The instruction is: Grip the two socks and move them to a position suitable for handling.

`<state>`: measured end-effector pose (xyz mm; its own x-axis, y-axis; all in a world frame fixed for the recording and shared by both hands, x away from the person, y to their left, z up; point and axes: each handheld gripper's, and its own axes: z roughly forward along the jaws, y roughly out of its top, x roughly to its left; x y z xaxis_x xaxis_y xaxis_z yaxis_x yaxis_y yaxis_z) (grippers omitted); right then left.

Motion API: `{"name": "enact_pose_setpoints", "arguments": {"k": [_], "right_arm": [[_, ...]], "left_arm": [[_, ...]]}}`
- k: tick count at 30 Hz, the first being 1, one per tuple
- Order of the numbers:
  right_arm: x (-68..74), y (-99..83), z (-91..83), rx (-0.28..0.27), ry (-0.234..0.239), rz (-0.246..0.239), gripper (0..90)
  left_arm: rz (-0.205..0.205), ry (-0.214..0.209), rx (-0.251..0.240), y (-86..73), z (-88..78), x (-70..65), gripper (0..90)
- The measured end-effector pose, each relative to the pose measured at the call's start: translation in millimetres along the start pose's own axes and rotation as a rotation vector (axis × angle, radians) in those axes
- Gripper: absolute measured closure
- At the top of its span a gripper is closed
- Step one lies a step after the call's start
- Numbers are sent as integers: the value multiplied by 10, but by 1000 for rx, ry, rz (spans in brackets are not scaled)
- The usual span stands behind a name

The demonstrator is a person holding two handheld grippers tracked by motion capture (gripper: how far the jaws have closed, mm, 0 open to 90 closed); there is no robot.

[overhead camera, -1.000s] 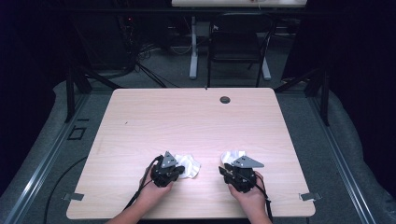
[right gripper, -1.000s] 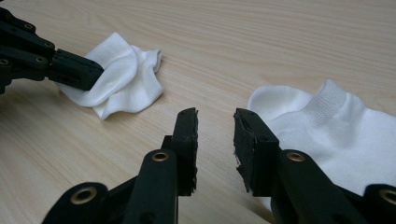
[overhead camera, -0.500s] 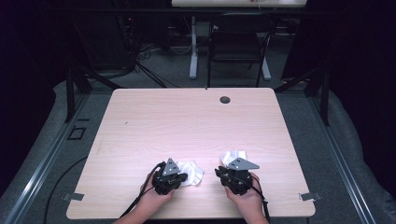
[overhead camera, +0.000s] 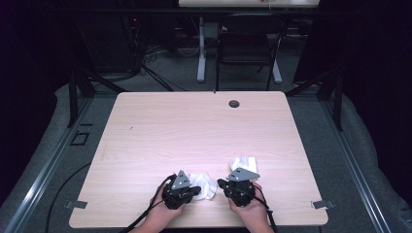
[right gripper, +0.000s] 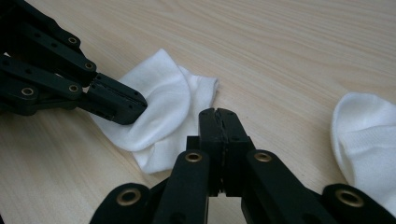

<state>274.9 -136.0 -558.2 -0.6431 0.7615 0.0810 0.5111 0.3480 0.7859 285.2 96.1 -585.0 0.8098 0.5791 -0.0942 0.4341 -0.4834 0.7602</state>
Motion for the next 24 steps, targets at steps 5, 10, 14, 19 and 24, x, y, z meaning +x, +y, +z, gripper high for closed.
{"name": "enact_pose_setpoints", "arguments": {"k": [5,10,14,19,24], "right_arm": [[21,-8,35,16,12,-4,900],[27,-6,83,21,18,-7,900],[7,-14,124,24,24,9,900],[-16,-31,183,29,29,28,897],[-15,-34,220,24,31,24,887]], "left_arm": [[-8,-7,-2,12,-14,-4,836],[-11,10,-34,85,-71,1,759],[-9,14,-58,153,-75,-17,727],[-11,16,-39,165,-36,-46,717],[0,17,-30,168,0,-65,701]]}}
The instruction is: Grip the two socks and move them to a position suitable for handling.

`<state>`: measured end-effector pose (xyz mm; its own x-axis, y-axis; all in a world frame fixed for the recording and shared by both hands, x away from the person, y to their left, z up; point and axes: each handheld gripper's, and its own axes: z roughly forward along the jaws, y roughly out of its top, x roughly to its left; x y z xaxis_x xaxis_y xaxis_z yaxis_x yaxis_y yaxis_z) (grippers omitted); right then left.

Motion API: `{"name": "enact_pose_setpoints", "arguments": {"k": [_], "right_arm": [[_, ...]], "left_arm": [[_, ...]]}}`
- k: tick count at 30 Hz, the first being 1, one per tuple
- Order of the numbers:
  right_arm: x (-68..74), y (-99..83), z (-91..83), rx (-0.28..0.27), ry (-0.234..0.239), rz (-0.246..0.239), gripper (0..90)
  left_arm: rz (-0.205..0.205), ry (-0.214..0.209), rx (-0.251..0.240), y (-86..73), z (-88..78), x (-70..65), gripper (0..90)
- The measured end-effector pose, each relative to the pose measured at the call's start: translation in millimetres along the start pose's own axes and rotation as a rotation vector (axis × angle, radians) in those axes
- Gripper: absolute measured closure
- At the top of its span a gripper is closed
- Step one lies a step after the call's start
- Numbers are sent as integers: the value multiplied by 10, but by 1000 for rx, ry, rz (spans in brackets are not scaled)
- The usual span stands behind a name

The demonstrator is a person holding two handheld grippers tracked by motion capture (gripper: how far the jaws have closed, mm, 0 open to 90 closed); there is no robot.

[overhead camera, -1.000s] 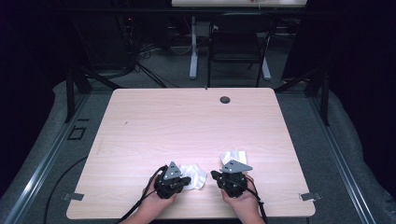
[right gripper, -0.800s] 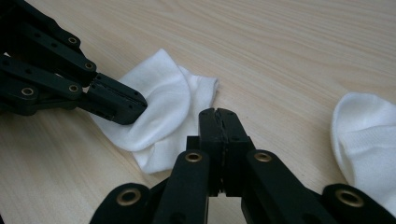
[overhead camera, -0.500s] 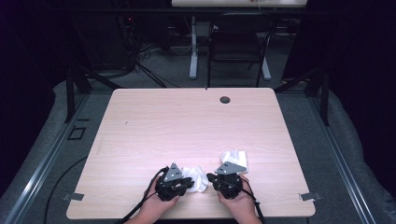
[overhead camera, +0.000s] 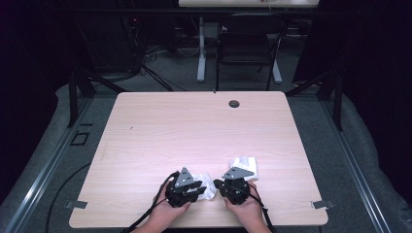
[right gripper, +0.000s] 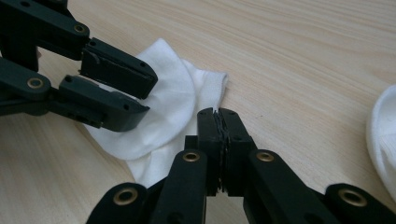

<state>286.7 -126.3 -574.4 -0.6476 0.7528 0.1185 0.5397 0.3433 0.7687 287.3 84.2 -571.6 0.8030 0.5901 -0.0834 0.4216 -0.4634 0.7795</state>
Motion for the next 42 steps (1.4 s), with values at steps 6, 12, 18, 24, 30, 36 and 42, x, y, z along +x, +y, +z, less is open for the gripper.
{"name": "enact_pose_setpoints", "arguments": {"k": [6,12,18,24,30,36,42], "right_arm": [[29,-8,83,32,6,-25,877],[19,-24,100,51,2,-18,899],[43,-44,85,68,8,-29,900],[43,-49,90,60,12,-14,900],[34,-50,89,59,19,-8,900],[26,-49,87,63,20,-6,900],[29,-50,84,66,17,0,900]], "left_arm": [[6,10,28,-18,37,0,709],[18,16,49,-47,31,0,715],[17,17,50,-68,5,-20,708],[21,-2,25,-28,-5,-87,679],[30,-9,35,-43,43,-148,676],[21,-23,22,-42,38,-189,672],[32,-21,26,-27,41,-227,667]]}}
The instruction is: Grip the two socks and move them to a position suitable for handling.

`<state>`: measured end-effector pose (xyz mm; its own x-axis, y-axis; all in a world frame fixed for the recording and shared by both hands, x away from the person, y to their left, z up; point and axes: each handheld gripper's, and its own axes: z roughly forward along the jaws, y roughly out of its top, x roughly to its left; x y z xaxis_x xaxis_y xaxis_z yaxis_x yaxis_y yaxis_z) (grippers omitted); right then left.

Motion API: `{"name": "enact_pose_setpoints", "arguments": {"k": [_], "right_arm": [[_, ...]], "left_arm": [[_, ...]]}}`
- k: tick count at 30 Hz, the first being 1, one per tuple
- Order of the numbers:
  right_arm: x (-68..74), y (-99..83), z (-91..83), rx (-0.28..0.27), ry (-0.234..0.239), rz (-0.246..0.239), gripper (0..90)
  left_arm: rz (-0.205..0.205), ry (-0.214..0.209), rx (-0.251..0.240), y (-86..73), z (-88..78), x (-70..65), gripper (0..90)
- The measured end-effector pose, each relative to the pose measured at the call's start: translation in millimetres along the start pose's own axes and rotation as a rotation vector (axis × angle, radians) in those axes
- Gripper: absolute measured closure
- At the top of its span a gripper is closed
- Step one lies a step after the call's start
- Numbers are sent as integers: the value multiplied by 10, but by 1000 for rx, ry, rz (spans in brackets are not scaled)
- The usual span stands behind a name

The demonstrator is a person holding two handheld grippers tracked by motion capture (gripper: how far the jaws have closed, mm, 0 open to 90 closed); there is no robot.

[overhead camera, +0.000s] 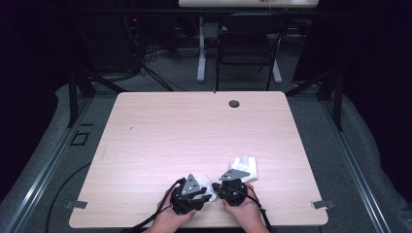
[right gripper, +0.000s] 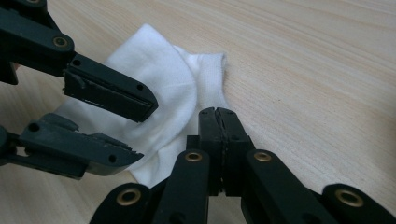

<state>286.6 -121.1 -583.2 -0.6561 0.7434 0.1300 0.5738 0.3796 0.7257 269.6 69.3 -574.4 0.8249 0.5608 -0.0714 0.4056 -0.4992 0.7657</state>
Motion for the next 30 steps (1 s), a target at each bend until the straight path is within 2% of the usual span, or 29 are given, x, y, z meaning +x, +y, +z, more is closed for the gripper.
{"name": "enact_pose_setpoints", "arguments": {"k": [4,9,12,14,18,23,30], "right_arm": [[-6,1,3,-2,-1,2,900],[-5,0,-1,2,-2,3,900],[-4,-1,-2,2,-2,7,900],[-3,-1,0,0,0,10,900],[-4,-1,-2,2,-2,7,900],[-3,-1,-5,6,-2,9,900],[-4,-5,-4,-5,-6,17,900]], "left_arm": [[9,9,18,-27,52,-18,660],[26,18,4,-64,85,-17,653],[61,38,-12,-99,85,-35,699],[67,46,-13,-109,77,-34,740],[56,50,1,-98,46,-2,841],[34,42,5,-78,2,53,857],[5,60,-31,-12,-162,164,859]]}}
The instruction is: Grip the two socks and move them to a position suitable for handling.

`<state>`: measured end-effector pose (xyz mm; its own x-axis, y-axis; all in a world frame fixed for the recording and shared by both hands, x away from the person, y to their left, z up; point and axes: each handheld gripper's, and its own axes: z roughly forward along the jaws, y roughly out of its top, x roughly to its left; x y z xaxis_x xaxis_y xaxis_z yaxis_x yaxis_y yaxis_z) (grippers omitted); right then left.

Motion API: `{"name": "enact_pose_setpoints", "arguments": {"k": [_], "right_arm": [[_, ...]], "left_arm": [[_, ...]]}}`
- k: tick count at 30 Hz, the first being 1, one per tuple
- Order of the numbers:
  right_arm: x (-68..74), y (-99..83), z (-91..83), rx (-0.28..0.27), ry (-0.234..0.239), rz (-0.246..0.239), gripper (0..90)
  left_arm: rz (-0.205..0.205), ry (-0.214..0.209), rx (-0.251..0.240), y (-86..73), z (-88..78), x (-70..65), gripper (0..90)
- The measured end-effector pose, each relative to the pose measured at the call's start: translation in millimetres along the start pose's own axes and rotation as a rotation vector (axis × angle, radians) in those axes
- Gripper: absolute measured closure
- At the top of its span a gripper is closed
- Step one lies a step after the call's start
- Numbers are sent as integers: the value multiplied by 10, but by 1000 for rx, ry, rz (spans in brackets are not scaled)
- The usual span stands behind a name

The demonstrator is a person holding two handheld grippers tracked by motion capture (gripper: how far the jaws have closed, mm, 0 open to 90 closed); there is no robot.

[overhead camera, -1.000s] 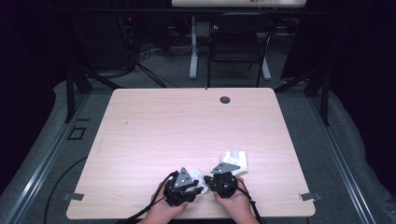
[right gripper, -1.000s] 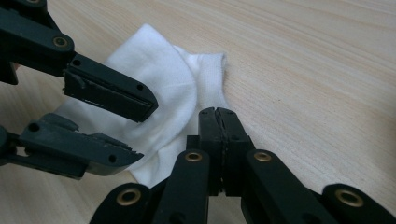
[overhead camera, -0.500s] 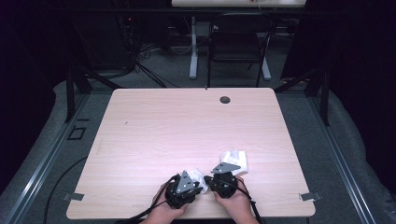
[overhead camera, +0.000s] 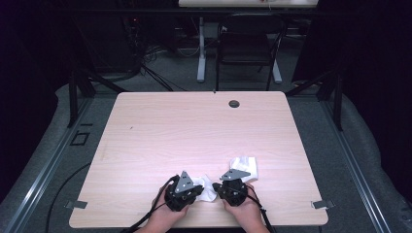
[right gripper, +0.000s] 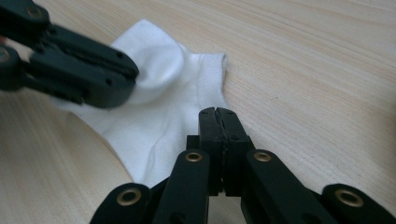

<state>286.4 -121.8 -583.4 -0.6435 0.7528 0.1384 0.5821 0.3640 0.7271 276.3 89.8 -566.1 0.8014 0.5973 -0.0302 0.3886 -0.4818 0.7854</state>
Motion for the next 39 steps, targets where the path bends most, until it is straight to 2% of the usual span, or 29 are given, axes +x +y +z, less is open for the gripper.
{"name": "enact_pose_setpoints", "arguments": {"k": [9,15,20,23,27,32,35,37,39], "right_arm": [[-13,-7,-25,9,-13,11,900],[12,-20,-50,12,-25,17,900],[23,-24,-77,31,-31,16,900],[31,-31,-83,30,-32,15,900],[43,-34,-82,28,-30,13,900],[47,-35,-91,36,-29,16,900],[47,-34,-94,41,-30,12,900],[46,-34,-93,40,-29,14,900],[47,-35,-91,37,-28,17,900]], "left_arm": [[-39,30,-24,-21,-265,187,858],[-50,63,1,-144,-396,293,855],[-74,92,14,-230,-477,390,852],[-103,89,21,-279,-511,424,846],[-110,102,46,-353,-545,456,818],[-144,112,0,-340,-619,528,779],[-136,96,-31,-282,-606,536,769],[-144,85,-43,-241,-571,520,763],[-128,78,-42,-211,-523,505,762]]}}
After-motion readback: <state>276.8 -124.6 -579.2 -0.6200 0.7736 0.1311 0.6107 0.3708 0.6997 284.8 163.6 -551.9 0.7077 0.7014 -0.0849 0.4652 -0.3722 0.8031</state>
